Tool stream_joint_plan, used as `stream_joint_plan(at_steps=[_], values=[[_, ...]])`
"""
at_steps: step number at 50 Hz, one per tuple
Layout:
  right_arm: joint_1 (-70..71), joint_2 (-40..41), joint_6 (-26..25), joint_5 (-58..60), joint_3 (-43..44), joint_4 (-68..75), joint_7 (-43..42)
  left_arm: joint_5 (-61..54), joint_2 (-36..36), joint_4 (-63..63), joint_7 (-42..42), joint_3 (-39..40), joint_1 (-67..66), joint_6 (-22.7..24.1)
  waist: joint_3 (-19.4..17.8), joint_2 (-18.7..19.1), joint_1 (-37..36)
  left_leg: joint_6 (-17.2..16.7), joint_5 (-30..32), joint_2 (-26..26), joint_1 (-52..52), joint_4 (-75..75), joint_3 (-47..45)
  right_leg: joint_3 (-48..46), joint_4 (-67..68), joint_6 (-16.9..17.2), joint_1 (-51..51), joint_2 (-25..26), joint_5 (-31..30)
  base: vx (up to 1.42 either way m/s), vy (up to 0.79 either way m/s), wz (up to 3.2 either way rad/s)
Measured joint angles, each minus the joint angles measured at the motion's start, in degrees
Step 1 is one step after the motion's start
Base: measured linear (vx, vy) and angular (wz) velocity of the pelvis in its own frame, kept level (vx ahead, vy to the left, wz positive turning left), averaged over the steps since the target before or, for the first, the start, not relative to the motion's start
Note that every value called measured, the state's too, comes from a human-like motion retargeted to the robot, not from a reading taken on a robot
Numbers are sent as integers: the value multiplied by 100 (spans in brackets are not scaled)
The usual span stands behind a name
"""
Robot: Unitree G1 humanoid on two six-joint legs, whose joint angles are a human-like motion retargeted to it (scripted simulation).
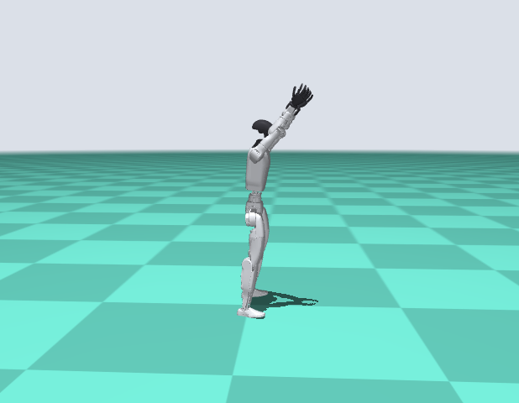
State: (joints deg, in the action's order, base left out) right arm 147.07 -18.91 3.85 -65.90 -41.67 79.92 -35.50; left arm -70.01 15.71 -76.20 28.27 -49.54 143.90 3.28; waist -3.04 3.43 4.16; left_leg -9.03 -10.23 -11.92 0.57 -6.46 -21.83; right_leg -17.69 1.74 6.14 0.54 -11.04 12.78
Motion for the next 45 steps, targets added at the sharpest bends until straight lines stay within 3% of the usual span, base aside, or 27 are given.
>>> stream_joint_plan(at_steps=[6, 13, 20, 25, 30, 33, 43, 45], values=[[-589, 65, 71, -71, 133, -204, 14, 52, -45, -22, -106, -56, -527, -128, 41, -79, -80, 93, -137, 14, -223, -80, 9, -16, 61, -10, -245, -34, 108, 4, 1, 2], [-1187, 176, 174, -49, 317, -319, -9, 127, -108, -7, -181, 135, -1084, -64, -272, -144, -176, 188, -192, 57, -237, -239, 42, 1, 151, -29, -297, -109, 94, -4, 2, 1], [-1712, 400, 258, 214, 417, -442, -89, 152, -109, 73, -172, 368, -1666, 144, -872, -142, -245, 222, -88, 145, -8, -239, 66, 84, 168, -91, -39, -187, -40, -15, 4, -2], [-2396, 671, 307, 512, 509, -612, -257, 68, -180, 154, -135, 640, -2393, 305, -1593, -135, -272, 257, 48, 203, 286, -228, 41, 198, 147, -144, 306, -234, -208, -24, 4, -11], [-3732, 1217, 490, 850, 717, -947, -383, -49, -250, 64, -331, 780, -3653, 416, -2486, -307, -82, 278, 264, 263, 660, -122, 13, 251, -3, -152, 696, -257, -457, -28, 1, -6], [-5026, 1632, 650, 1014, 749, -1054, -376, -32, -590, -223, -532, 932, -4813, 593, -2654, -430, 37, 267, 355, 264, 1254, -189, 27, 184, -170, -131, 1160, -264, -659, -24, 0, 17], [-8911, 2772, 225, 1534, 719, -336, -330, 450, -2012, -593, -166, 1953, -8769, 1064, -2675, -797, 45, 241, 1110, 480, 3019, 591, 103, 131, -674, -140, 2995, -249, -1388, -13, 0, 20], [-9710, 2945, 189, 1667, 1298, -367, -84, 761, -2305, -662, -340, 2540, -9414, 1286, -2675, -849, -68, 330, 1172, 506, 3244, 632, 174, 118, -674, -237, 3208, -256, -1432, -4, -1, 29]])
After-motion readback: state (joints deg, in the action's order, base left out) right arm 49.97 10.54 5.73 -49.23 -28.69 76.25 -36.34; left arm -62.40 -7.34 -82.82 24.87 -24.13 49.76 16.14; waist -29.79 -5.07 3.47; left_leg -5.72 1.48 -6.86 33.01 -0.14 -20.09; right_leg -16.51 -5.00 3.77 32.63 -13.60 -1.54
